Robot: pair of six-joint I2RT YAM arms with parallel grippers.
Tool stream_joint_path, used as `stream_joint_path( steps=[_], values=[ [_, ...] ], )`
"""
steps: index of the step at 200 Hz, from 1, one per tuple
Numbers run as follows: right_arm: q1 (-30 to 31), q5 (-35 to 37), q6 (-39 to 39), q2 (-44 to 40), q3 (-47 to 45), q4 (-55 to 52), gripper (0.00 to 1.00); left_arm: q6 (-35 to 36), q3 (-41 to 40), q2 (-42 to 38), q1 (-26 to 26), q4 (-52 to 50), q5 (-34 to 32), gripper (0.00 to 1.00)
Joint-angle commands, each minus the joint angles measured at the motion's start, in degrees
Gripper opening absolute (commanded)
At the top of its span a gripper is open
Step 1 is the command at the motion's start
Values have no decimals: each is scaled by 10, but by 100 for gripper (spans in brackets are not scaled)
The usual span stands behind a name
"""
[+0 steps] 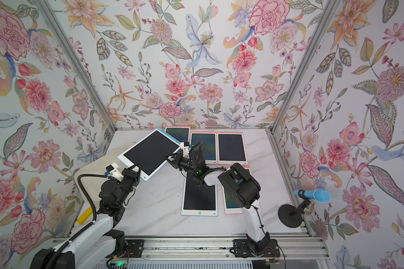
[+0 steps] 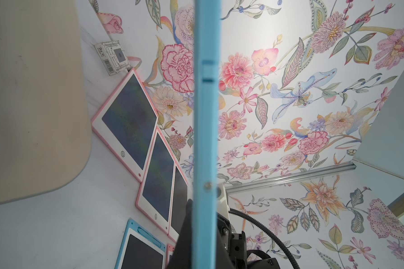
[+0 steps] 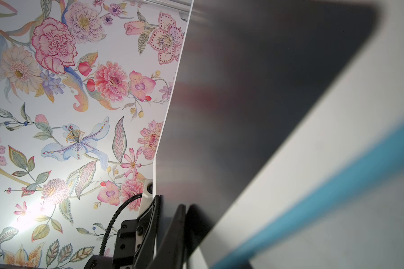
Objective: Take out the writing tablet from the storage box
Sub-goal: Place the writing tablet at the center of the board.
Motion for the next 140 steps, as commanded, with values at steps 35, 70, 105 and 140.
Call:
stream_joint_path(
  steps=[35,70,105,140],
  values=[
    [6,-18,-45,6,44,-13,8,-5,-16,-15,-11,30,77,0],
    [5,-11,-90,-16,43,-101,0,30,-9,-74,-11,-56,70,0],
    [5,-10,-126,-39,33,-137,0,48,-15,-105,-11,-99,67,6],
    [7,-8,-136,-51,29,-148,0,48,-16,-92,-11,-75,96,16]
  ],
)
